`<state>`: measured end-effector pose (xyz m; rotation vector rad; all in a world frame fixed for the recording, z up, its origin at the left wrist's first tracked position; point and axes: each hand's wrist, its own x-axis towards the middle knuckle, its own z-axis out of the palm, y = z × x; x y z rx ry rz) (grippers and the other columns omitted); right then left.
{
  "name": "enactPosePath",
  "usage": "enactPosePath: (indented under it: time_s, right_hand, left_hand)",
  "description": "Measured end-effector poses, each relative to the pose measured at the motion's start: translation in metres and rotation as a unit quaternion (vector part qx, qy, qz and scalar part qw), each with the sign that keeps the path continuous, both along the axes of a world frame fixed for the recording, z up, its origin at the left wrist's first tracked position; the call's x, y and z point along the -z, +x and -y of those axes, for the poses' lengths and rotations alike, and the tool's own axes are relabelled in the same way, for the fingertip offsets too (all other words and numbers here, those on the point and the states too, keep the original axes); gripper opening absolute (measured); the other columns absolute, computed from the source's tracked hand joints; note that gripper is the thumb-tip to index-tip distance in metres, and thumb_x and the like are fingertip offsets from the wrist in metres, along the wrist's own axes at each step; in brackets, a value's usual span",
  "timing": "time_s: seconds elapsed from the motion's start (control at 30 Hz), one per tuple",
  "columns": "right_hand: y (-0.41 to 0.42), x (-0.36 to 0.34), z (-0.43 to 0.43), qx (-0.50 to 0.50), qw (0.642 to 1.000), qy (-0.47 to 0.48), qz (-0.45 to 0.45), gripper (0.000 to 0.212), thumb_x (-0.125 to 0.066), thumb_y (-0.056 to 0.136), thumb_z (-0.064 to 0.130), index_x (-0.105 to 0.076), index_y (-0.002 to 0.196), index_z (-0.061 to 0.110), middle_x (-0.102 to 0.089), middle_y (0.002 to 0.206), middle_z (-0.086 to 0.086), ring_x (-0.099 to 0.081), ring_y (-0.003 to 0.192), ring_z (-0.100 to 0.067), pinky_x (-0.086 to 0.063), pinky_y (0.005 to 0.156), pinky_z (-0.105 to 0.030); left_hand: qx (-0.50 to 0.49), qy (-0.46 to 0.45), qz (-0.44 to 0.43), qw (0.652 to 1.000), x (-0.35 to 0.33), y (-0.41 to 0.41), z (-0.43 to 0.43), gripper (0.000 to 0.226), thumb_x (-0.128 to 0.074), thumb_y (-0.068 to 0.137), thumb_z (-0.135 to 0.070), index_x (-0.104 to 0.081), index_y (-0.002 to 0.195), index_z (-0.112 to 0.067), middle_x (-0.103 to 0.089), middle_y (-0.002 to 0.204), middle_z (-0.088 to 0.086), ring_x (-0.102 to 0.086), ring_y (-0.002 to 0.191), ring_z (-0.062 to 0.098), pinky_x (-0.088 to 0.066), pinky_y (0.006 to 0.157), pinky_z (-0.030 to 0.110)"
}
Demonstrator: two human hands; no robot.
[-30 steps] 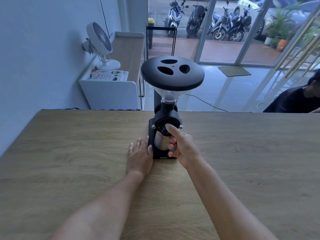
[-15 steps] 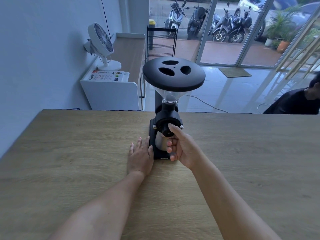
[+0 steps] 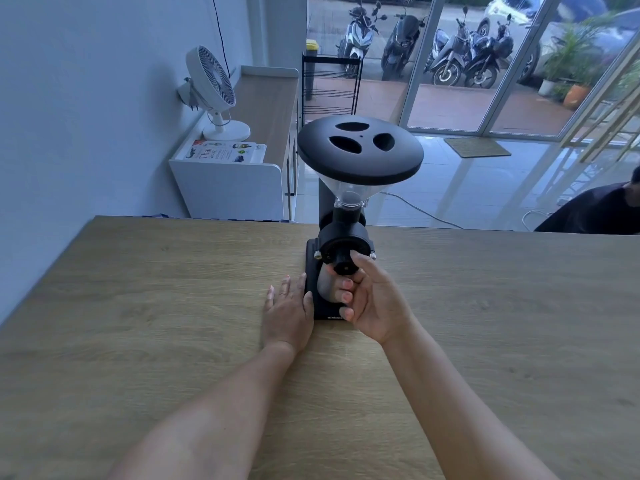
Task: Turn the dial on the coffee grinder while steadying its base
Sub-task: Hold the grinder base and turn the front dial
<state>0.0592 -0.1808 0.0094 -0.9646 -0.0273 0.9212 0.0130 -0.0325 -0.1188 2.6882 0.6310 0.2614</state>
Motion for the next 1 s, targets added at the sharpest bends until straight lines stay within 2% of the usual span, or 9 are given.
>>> enactPosePath:
  time_s: [0.5, 0.67, 1.0]
  right_hand:
    - [0.0014, 0.0022, -0.0009, 0.019, 0.999, -0.022, 0.017, 0.043, -0.072, 0.080, 0.048, -0.071, 0.096, 0.008, -0.043, 0.059, 0.006, -0.044, 0.046, -0.006, -0.033, 0.037, -0.020]
    - [0.0008, 0.0014, -0.0021, 0.029, 0.998, -0.042, 0.029, 0.046, -0.074, 0.076, 0.049, -0.069, 0.096, 0.008, -0.041, 0.059, 0.005, -0.043, 0.046, -0.007, -0.033, 0.037, -0.021]
    - [0.0008, 0.0028, -0.0027, 0.033, 0.998, -0.049, 0.035, 0.060, -0.079, 0.071, 0.050, -0.061, 0.109, 0.006, -0.041, 0.059, 0.005, -0.043, 0.046, -0.007, -0.034, 0.037, -0.022]
  left_hand:
    - [-0.006, -0.018, 0.006, 1.000, 0.0010, -0.0006, 0.0004, 0.052, -0.016, 0.099, -0.043, -0.018, 0.149, -0.031, -0.028, 0.154, 0.004, -0.014, 0.143, 0.019, -0.003, 0.116, 0.035]
    - [-0.004, -0.003, 0.001, 1.000, 0.0036, 0.0013, -0.0008, 0.053, -0.014, 0.098, -0.042, -0.019, 0.149, -0.029, -0.029, 0.154, 0.006, -0.015, 0.143, 0.017, -0.003, 0.116, 0.036]
    - [-0.001, 0.003, -0.005, 1.000, 0.0040, 0.0004, -0.0013, 0.054, -0.010, 0.097, -0.044, -0.015, 0.150, -0.031, -0.026, 0.155, 0.007, -0.014, 0.143, 0.016, -0.003, 0.118, 0.036]
